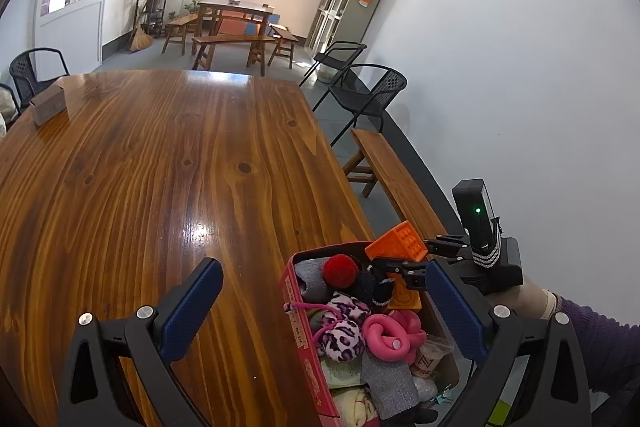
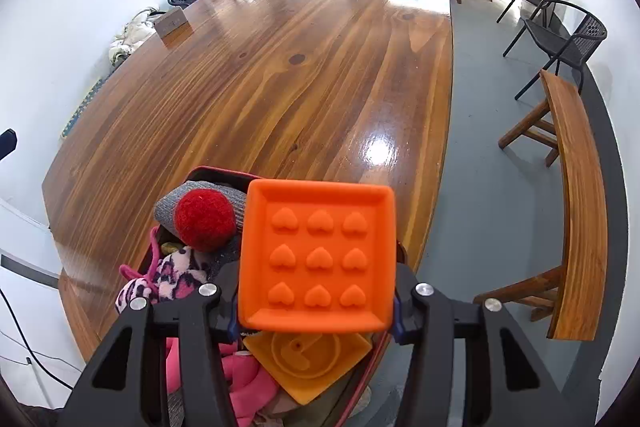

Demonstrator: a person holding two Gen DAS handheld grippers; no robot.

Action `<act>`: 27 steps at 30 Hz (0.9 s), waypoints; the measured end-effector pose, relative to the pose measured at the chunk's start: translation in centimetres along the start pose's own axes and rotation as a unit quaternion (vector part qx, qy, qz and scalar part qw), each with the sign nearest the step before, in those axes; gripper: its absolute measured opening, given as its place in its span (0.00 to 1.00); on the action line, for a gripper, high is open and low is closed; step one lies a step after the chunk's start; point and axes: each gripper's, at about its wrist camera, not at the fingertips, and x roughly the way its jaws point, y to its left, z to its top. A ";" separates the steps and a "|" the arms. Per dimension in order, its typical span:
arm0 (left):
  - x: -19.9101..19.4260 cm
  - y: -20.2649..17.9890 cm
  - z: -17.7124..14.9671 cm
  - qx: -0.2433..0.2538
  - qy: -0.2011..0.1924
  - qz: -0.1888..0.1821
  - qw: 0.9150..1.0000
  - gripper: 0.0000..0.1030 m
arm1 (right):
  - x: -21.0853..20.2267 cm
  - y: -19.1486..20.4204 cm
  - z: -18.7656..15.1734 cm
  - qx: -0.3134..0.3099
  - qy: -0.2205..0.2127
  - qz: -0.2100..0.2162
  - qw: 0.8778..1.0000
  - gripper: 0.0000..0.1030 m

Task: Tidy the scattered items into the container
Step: 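Lift the orange cube with the right gripper and carry it over the box, then open the right gripper to drop the orange cube into the box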

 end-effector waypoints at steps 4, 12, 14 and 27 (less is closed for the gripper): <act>-0.9 0.2 0.4 -0.002 -0.010 -0.001 1.000 0.99 | -0.9 0.3 0.1 0.004 -0.002 -0.009 1.000 0.54; -3.6 0.8 1.1 0.002 -0.040 0.007 0.999 0.99 | -6.2 2.7 -0.9 -0.001 -0.023 0.025 0.999 0.54; -3.6 0.7 0.8 0.001 -0.039 0.006 0.999 0.99 | -6.9 3.8 -1.6 -0.009 -0.019 0.040 0.999 0.54; -3.2 1.2 -1.4 -0.016 -0.016 0.007 1.000 0.99 | -1.6 4.0 -3.4 0.019 0.032 0.033 0.999 0.54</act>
